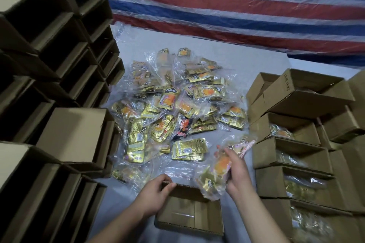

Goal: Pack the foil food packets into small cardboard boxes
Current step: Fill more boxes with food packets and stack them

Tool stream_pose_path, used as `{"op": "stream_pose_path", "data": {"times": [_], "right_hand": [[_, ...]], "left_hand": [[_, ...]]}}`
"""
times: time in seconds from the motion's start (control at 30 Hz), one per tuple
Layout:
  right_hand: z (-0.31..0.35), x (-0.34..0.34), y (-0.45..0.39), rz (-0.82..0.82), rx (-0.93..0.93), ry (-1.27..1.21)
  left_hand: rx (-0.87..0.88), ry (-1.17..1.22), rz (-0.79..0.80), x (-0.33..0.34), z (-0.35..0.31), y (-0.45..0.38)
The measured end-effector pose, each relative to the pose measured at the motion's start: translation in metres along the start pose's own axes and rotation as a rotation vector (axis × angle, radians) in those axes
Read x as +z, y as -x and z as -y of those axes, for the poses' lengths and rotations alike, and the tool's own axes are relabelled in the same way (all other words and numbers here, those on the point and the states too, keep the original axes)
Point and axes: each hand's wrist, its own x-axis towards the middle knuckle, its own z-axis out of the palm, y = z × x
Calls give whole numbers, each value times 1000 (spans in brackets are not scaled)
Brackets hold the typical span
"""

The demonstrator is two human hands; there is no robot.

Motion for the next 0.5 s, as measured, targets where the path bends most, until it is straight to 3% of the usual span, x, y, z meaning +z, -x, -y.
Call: {"op": "stream_pose_path", "data": {"times": [0.13,0.27,0.43,0.5], "right_hand": [[-17,6,30,-89,-333,343],[-30,22,57,71,-568,618],[-58,25,80,220,-675,735],[-65,17,82,394,-879,942]], "left_hand": [[-6,13,7,0,-1,2],[-15,38,20,2,0,2],[-7,19,10,4,1,1],[1,29,4,4,1,1]]}}
